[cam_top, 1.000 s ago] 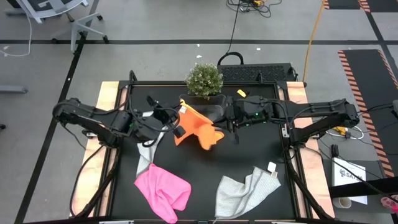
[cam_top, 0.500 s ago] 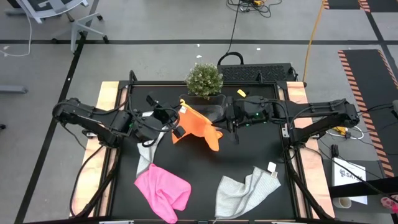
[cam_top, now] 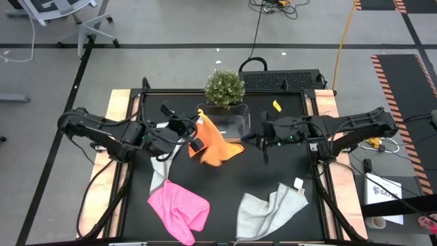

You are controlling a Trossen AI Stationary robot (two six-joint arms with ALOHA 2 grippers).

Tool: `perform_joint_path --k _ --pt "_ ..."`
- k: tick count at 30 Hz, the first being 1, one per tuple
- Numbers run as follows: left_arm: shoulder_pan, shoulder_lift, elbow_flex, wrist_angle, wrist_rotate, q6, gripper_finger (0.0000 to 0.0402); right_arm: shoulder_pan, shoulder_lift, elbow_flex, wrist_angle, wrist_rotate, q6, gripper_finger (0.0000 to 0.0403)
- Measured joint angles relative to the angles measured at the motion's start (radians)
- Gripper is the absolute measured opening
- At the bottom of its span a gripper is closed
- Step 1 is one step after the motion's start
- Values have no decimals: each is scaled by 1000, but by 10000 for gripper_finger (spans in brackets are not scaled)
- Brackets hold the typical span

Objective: Fold microfiber towels
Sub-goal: Fold the orange microfiber towel on the table

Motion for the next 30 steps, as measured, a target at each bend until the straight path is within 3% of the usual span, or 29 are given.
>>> perform_joint_path --k 6,17,23,27,30 --pt "16 0 0 0 0 -10 0 30 106 1 61 -2 -21 13" --pt "48 1 0 0 5 -5 0 -22 315 1 346 -77 -464 13" --pt "47 1 0 -1 7 -18 0 -46 361 1 347 -66 -480 32" --pt "47 1 0 0 11 -19 0 -42 361 1 341 52 -479 59" --pt "47 1 0 0 11 -21 0 -42 352 1 266 75 -401 80"
